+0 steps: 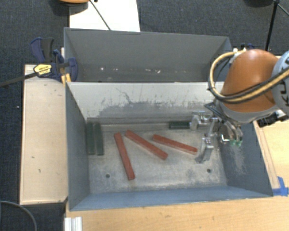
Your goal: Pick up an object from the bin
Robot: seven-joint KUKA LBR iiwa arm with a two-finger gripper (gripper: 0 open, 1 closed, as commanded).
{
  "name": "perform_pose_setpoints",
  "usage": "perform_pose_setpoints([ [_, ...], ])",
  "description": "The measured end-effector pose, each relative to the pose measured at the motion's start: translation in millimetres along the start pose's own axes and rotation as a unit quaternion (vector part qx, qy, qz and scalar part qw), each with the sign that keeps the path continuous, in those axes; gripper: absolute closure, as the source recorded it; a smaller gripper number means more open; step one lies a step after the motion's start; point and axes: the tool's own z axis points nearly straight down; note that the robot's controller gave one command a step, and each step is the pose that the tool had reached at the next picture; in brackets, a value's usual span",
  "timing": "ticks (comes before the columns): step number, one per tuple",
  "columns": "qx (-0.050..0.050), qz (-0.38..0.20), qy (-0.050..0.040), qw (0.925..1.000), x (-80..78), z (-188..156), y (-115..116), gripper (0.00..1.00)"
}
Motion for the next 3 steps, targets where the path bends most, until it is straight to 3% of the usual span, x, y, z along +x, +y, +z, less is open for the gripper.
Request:
perform_pose_setpoints([
  [1, 0.0, -0.001, -0.0041, 1.0, -1.8, -4.1, 0.0, 1.0],
  [2, 0.0, -0.001, -0.0041, 1.0, -1.8, -4.1, 0.1, 0.0],
  [3, 0.0, -0.002, -0.0041, 1.0, -1.8, -4.1, 0.1, 0.0],
])
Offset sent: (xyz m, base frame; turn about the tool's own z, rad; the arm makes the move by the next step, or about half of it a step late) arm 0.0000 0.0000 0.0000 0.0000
